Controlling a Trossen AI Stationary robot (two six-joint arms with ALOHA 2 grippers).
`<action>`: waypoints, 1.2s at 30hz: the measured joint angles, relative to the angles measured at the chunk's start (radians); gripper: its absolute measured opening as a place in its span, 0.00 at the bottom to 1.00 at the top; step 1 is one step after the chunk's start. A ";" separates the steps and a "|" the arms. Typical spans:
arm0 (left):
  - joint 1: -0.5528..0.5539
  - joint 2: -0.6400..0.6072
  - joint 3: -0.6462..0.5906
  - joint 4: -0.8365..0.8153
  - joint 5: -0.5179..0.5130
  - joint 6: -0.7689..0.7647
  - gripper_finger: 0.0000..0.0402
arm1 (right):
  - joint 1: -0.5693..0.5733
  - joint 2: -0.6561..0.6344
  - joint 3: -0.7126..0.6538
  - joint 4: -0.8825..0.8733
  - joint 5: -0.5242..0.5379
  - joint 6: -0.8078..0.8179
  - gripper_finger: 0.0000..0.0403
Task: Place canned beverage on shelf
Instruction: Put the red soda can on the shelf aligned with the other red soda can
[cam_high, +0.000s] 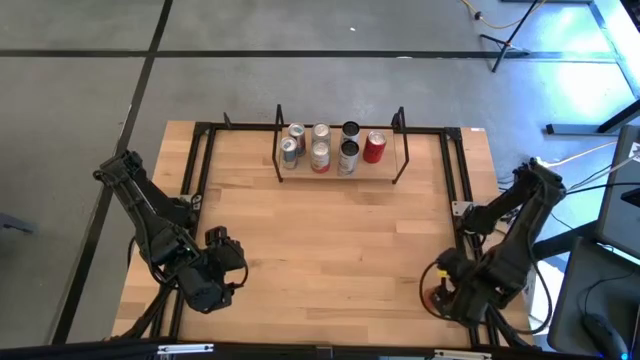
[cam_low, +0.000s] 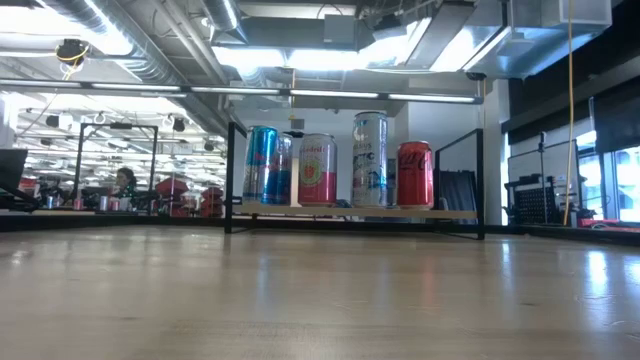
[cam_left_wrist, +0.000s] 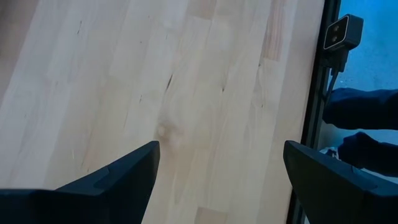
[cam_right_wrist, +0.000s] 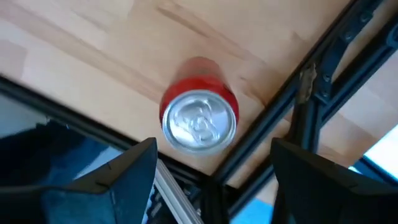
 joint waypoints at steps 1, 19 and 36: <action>0.000 0.000 0.000 0.000 0.000 0.000 0.82 | 0.000 0.000 -0.015 0.012 0.003 0.018 0.74; 0.000 0.000 0.000 0.008 0.010 -0.002 0.82 | -0.003 -0.002 -0.237 0.275 -0.041 0.066 0.74; 0.000 0.000 0.000 0.008 0.007 0.006 0.82 | -0.018 -0.002 -0.262 0.285 -0.042 -0.066 0.55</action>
